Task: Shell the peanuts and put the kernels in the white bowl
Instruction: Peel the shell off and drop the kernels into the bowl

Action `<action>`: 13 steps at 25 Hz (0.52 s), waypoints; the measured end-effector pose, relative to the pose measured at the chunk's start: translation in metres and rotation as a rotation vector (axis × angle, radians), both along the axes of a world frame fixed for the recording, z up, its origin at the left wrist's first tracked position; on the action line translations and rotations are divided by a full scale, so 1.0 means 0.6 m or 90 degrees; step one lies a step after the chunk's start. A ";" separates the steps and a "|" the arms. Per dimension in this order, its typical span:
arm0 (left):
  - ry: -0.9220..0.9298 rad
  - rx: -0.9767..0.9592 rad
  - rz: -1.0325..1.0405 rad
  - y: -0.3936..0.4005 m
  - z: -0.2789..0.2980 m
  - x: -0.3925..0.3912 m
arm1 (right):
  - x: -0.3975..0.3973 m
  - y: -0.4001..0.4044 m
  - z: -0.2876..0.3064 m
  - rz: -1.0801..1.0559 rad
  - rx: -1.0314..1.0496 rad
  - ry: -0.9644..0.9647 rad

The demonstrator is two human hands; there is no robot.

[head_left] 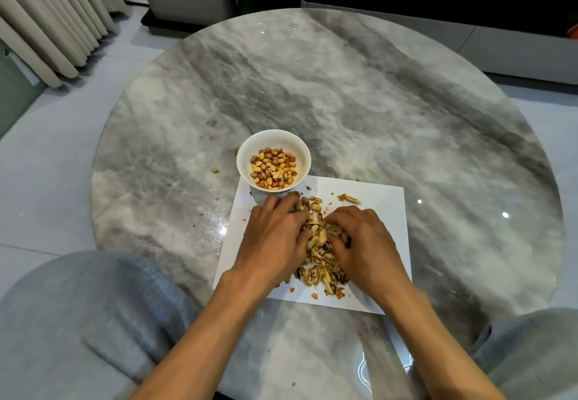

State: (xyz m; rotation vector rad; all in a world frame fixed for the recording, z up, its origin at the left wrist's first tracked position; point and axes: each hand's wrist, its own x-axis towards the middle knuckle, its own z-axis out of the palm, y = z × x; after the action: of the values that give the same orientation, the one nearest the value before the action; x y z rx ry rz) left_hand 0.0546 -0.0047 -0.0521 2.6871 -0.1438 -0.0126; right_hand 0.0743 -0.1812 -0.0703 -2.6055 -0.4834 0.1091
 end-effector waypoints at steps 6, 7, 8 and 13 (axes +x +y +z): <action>0.012 -0.019 0.024 -0.001 -0.006 -0.005 | 0.021 0.010 0.019 -0.150 0.105 -0.030; 0.007 -0.024 0.028 -0.002 -0.007 -0.004 | 0.029 0.026 0.021 -0.135 0.084 -0.038; 0.004 -0.033 0.031 -0.002 -0.009 -0.005 | 0.037 0.041 0.020 -0.115 0.057 -0.035; -0.010 -0.085 0.053 0.000 -0.010 -0.008 | 0.054 0.073 0.017 -0.109 -0.063 0.042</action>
State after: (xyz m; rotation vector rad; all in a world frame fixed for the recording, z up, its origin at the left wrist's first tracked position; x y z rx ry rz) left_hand 0.0497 -0.0046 -0.0583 2.5586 -0.0359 0.0428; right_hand 0.1065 -0.1377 -0.0599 -2.7169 -0.2356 0.1651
